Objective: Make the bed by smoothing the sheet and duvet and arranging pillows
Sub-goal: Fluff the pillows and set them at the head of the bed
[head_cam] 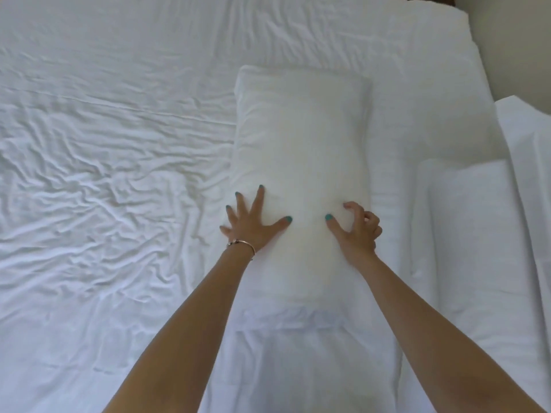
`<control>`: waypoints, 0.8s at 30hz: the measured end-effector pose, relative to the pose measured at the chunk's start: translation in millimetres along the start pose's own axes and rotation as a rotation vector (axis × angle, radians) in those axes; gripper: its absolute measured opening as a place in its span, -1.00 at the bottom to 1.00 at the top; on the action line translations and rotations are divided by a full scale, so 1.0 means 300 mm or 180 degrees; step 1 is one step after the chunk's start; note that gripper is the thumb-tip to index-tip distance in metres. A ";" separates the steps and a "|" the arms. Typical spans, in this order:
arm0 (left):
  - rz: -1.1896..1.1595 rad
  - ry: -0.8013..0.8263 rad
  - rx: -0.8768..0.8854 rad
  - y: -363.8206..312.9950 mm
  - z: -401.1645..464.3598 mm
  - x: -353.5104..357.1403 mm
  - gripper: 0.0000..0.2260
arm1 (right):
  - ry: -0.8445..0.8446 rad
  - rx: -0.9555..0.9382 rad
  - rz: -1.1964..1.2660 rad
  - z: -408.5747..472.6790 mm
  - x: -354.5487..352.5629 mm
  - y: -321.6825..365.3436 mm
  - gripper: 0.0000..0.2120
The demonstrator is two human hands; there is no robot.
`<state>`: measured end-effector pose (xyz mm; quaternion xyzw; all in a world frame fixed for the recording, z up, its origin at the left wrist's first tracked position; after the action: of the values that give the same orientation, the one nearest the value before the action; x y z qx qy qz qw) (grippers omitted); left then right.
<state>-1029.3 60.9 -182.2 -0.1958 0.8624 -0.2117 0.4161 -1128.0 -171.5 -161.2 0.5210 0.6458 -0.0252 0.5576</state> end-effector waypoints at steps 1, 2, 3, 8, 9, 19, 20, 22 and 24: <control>0.0010 -0.0022 -0.0009 -0.021 0.040 -0.010 -0.10 | 0.0116 0.0229 0.0192 0.047 0.006 0.012 -0.32; -0.0067 -0.0058 -0.0053 -0.028 0.084 -0.018 -0.07 | 0.0255 0.0467 0.0329 0.092 0.015 0.021 -0.21; -0.0172 -0.0106 -0.0126 -0.021 0.128 -0.029 -0.04 | 0.0393 0.0663 0.0417 0.135 0.024 0.025 -0.10; -0.0809 -0.0338 -0.0405 0.112 0.341 -0.081 0.24 | 0.0678 0.0662 0.1015 0.308 0.035 -0.043 0.25; -0.0946 -0.0360 -0.0444 0.137 0.362 -0.085 0.27 | 0.0704 0.0597 0.1172 0.321 0.033 -0.060 0.25; -0.1896 -0.0702 0.0488 0.013 0.007 -0.207 -0.22 | 0.0269 -0.0182 0.1604 0.038 -0.124 -0.001 0.11; -0.1872 -0.0813 0.0507 0.027 -0.064 -0.215 -0.23 | 0.0290 -0.0190 0.1588 -0.021 -0.135 -0.026 0.09; -0.1886 -0.0744 0.0369 0.104 -0.182 -0.157 -0.21 | 0.0432 -0.0113 0.1449 -0.130 -0.118 -0.108 0.09; -0.1811 -0.0349 -0.0030 0.229 -0.247 -0.039 -0.06 | 0.0643 0.0091 0.1284 -0.220 -0.067 -0.205 0.06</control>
<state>-1093.2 139.3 -169.3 -0.4428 0.7500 -0.3051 0.3850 -1220.0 -172.1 -155.0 0.6473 0.5806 0.1300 0.4765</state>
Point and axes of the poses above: each hand's wrist, its own z-axis towards the middle knuckle, its own x-axis out of the palm, y = z × x, the point moved 7 cm from there along z, towards the middle knuckle, and after that the axes turned 3 degrees about -z, right-handed, at the moved point
